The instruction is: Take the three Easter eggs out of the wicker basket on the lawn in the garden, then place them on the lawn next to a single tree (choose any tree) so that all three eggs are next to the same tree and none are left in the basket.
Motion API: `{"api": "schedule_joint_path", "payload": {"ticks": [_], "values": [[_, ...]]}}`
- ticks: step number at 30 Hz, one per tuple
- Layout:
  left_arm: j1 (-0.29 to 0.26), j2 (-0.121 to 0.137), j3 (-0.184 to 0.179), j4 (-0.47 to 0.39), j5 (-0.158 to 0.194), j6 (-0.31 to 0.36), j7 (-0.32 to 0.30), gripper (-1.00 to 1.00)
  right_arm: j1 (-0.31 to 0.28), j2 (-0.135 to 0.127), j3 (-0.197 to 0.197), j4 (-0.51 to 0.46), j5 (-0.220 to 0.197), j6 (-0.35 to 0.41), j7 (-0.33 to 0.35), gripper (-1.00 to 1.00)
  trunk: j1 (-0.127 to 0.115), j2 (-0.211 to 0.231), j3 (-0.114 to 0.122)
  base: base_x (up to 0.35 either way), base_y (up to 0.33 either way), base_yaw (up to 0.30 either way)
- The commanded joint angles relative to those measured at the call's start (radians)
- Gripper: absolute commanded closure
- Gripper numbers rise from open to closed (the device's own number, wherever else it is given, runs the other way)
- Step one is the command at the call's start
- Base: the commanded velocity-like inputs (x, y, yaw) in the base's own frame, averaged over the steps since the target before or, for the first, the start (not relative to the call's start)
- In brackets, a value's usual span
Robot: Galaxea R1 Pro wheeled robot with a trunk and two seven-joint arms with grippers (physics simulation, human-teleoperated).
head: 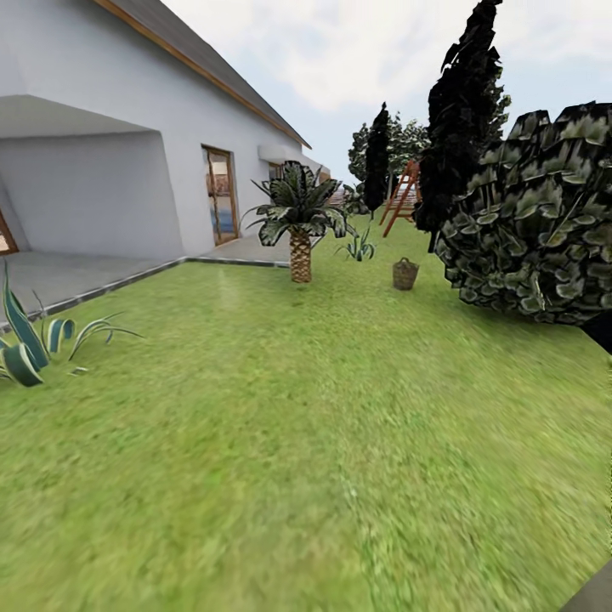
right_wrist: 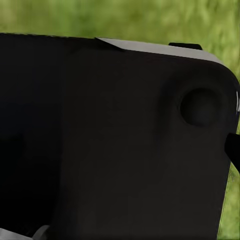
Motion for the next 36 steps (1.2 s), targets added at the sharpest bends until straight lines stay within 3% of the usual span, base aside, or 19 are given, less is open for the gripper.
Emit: {"api": "schedule_joint_path", "payload": {"ticks": [1,36], "values": [[0.000,0.000,-0.001,0.000,-0.001,-0.003,0.001,-1.00,0.000,0.000,0.006,-0.001,-0.001,-0.002,0.000,-1.00,0.000,0.000,-0.001,0.260,0.140,-0.106],[0.000,0.001,-0.001,0.000,0.001,-0.004,0.001,-1.00,0.001,-0.009,0.001,0.003,0.003,-0.001,-0.001,-1.00,0.000,0.000,-0.001,0.257,0.150,-0.007]]}}
